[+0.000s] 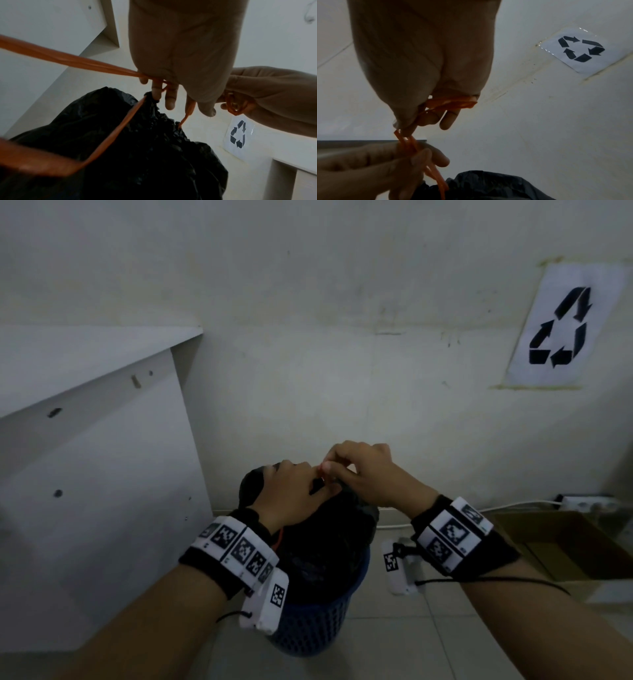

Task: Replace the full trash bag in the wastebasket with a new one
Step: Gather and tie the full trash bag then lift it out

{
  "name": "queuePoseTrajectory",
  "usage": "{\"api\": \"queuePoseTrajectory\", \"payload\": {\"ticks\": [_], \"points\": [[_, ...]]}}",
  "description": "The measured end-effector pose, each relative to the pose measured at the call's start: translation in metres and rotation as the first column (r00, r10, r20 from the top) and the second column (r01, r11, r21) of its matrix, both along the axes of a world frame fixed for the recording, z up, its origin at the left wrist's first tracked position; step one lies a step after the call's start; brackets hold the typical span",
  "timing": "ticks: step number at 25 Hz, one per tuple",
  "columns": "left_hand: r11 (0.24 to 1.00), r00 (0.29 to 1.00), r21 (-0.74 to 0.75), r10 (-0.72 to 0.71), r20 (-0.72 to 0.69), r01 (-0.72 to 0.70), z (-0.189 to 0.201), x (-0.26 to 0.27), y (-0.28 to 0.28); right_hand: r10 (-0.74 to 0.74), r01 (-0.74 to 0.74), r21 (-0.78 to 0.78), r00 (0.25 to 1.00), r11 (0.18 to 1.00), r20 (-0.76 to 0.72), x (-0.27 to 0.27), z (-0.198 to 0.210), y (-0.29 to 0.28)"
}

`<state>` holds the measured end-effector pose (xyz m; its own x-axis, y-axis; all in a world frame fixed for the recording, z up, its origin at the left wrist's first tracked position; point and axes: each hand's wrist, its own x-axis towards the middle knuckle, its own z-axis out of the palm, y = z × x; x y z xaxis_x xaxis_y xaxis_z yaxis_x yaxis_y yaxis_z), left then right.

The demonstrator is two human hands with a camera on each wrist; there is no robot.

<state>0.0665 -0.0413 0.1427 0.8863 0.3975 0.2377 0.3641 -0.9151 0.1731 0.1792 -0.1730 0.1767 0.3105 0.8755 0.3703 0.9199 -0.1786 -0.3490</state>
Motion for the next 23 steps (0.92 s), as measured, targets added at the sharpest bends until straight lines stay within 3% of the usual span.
{"api": "queuePoseTrajectory", "payload": {"ticks": [3, 5, 6, 8, 10, 12, 15, 18, 21, 23], "points": [[0.999, 1.0, 0.032, -0.015, -0.014, 0.016, 0.01, 0.003, 0.005, -0.121, 0.114, 0.06, 0.985, 0.992, 0.125, 0.0, -0.01, -0.001], [0.99, 0.996, -0.111, -0.086, 0.008, 0.087, 0.013, 0.008, 0.021, -0.256, 0.193, 0.298, 0.948, 0.935, 0.191, -0.01, -0.019, -0.008], [0.958, 0.989, -0.246, -0.14, 0.041, 0.146, 0.014, 0.009, 0.03, -0.252, 0.17, 0.381, 0.952, 0.909, 0.176, -0.017, -0.027, -0.011], [0.826, 0.974, -0.515, -0.185, 0.133, 0.227, 0.016, 0.01, 0.043, -0.007, -0.001, 0.298, 1.0, 0.955, 0.026, -0.036, -0.047, -0.011], [0.64, 0.968, -0.727, -0.13, 0.217, 0.249, 0.018, 0.008, 0.051, 0.176, -0.168, 0.055, 0.962, 0.984, -0.21, -0.05, -0.071, -0.002], [0.503, 0.96, -0.823, -0.052, 0.275, 0.263, 0.018, 0.005, 0.056, 0.2, -0.226, -0.063, 0.938, 0.972, -0.282, -0.055, -0.087, 0.015], [0.306, 0.967, -0.922, 0.017, 0.255, 0.238, 0.017, -0.003, 0.063, 0.19, -0.23, -0.064, 0.908, 0.971, -0.374, -0.061, -0.097, 0.043], [0.095, 0.968, -0.963, -0.017, 0.251, 0.251, 0.024, -0.015, 0.066, 0.203, -0.244, -0.096, 0.925, 0.965, -0.322, -0.072, -0.108, 0.066], [0.055, 0.978, -0.977, 0.02, 0.208, 0.207, 0.027, -0.017, 0.066, 0.281, -0.309, -0.006, 0.874, 0.951, -0.397, -0.085, -0.114, 0.078], [0.145, 0.98, -0.976, 0.088, 0.178, 0.164, 0.026, -0.016, 0.06, 0.329, -0.341, 0.069, 0.804, 0.938, -0.495, -0.09, -0.115, 0.082]]}}
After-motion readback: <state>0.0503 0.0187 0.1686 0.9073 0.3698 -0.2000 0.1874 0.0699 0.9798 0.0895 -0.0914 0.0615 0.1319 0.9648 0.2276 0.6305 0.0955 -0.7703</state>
